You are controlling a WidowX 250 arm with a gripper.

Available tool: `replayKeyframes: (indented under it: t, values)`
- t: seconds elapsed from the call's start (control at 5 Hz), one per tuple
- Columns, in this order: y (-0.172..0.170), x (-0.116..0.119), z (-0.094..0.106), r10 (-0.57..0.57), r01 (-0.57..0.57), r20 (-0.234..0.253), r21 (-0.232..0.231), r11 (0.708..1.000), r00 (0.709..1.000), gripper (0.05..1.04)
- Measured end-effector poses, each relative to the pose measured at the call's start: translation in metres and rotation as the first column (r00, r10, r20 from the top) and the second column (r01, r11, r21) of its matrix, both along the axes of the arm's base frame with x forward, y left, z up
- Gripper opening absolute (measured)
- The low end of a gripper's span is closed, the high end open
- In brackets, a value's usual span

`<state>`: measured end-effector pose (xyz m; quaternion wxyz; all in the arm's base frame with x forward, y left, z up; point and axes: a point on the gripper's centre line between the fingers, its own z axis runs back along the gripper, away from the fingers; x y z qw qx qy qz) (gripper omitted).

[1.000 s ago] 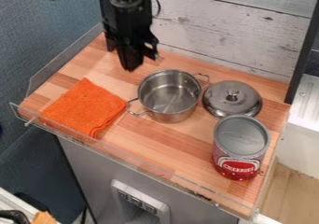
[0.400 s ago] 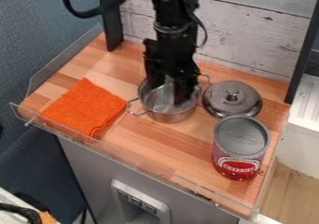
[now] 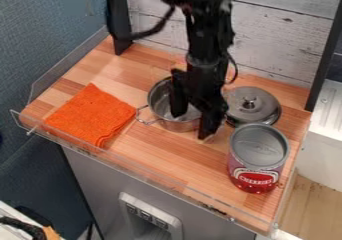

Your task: Put the silver pot to the upper left side of the table

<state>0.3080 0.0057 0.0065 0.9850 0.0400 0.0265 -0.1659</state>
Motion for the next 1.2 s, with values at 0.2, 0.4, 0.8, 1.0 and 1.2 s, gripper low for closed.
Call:
replayKeyframes:
  t: [0.2, 0.4, 0.8, 1.0, 1.2]
  values:
    - [-0.001, 0.005, -0.003, 0.007, -0.007, 0.009, 0.0, 1.0, 1.0, 0.682]
    - [-0.004, 0.002, -0.002, -0.011, 0.011, 0.011, -0.002, 1.0, 1.0, 0.401]
    - [0.006, 0.002, 0.009, -0.002, 0.002, 0.021, -0.003, 1.0, 1.0, 0.085]
    - [0.029, 0.013, 0.019, 0.055, -0.055, 0.049, 0.001, 0.998, 0.997, 0.078]
    - [0.062, 0.03, 0.031, 0.114, -0.116, 0.08, 0.015, 0.993, 0.99, 0.078]
